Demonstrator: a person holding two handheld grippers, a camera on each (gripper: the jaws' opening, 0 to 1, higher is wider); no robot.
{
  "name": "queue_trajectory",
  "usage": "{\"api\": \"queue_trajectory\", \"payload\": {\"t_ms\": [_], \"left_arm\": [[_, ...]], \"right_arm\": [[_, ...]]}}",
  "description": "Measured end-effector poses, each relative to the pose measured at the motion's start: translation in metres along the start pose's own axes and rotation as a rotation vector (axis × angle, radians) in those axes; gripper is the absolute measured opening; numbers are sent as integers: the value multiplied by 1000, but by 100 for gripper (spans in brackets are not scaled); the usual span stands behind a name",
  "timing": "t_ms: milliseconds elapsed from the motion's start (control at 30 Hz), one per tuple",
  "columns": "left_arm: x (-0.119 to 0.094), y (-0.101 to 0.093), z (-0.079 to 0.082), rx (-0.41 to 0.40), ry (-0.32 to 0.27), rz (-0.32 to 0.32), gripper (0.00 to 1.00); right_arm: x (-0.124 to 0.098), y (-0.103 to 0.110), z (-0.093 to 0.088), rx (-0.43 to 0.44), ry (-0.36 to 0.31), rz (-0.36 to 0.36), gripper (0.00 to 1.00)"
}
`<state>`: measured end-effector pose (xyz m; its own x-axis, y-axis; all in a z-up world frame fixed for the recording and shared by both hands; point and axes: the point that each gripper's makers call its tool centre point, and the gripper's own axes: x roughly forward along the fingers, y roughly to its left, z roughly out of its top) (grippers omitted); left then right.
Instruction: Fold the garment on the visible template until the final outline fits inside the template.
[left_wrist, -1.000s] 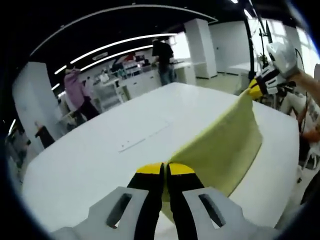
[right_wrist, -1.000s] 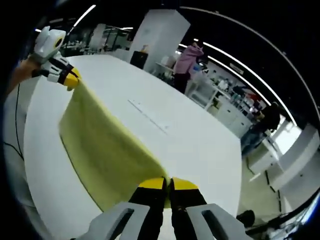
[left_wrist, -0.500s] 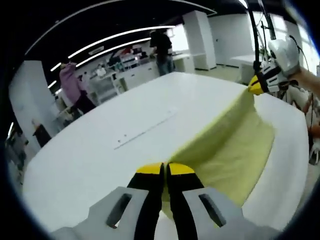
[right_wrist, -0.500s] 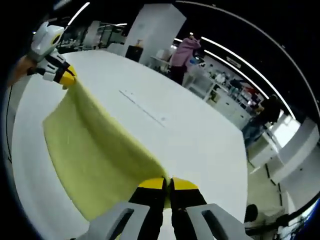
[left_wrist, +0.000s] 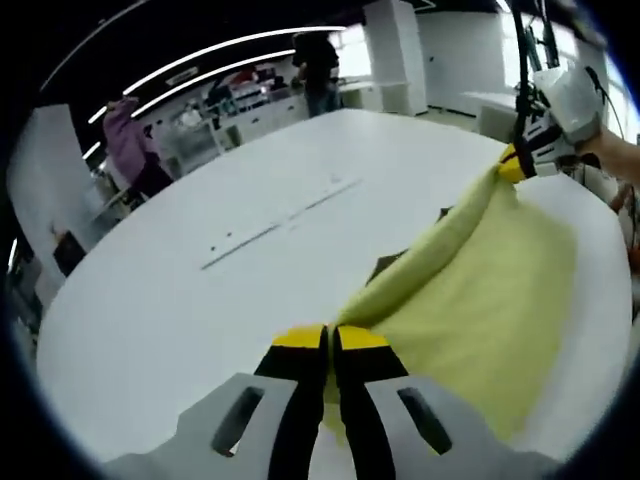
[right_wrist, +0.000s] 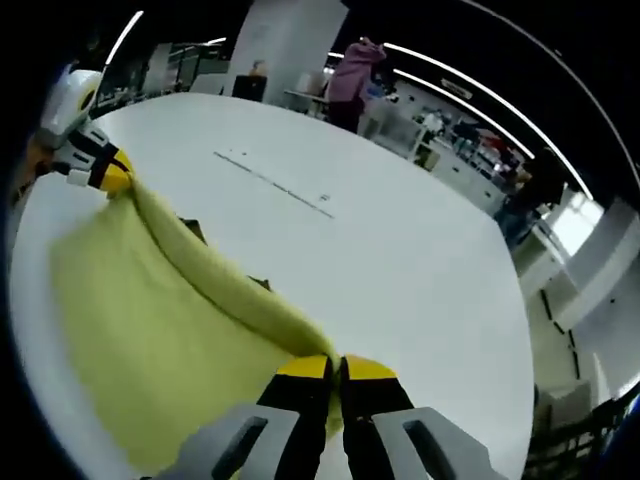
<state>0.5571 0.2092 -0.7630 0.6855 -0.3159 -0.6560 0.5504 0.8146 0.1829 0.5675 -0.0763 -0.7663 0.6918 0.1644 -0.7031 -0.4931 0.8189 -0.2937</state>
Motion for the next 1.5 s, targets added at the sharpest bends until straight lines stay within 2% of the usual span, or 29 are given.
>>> {"api": "queue_trajectory", "payload": {"t_ms": [67, 333, 433, 533, 667, 767, 867, 1033, 1100, 1233, 1367, 1400, 1500], "left_arm": [[6, 0, -4, 23, 12, -5, 0], [18, 1, -19, 13, 27, -15, 1], [18, 3, -23, -10, 24, -14, 2], [17, 5, -26, -16, 33, -8, 4], [9, 6, -28, 1, 28, -21, 7], [3, 9, -30, 34, 22, -26, 13], [-2, 12, -32, 77, 14, -25, 21], [-3, 17, -38, 209, 20, -12, 27], [-2, 18, -40, 226, 30, -11, 28], [0, 16, -42, 265, 28, -18, 25], [2, 24, -39, 357, 35, 32, 23], [3, 25, -40, 361, 40, 39, 21], [3, 29, -40, 378, 48, 56, 6]], "right_arm": [[5, 2, -3, 3, 10, 8, 0], [24, 9, -21, 41, 58, 77, 0], [26, 11, -22, 84, 57, 92, 0], [26, 13, -22, 75, 56, 101, 2], [21, 11, -20, 73, 35, 103, 17], [18, 14, -19, 49, 20, 130, 19], [15, 14, -21, -23, 17, 132, 24], [12, 15, -24, -167, 2, 146, 29], [13, 13, -25, -214, -10, 141, 29], [17, 10, -23, -237, -34, 135, 27], [21, 6, -22, -230, -41, 122, 21], [21, 5, -23, -232, -40, 117, 19], [23, 3, -25, -241, -34, 107, 11]]}}
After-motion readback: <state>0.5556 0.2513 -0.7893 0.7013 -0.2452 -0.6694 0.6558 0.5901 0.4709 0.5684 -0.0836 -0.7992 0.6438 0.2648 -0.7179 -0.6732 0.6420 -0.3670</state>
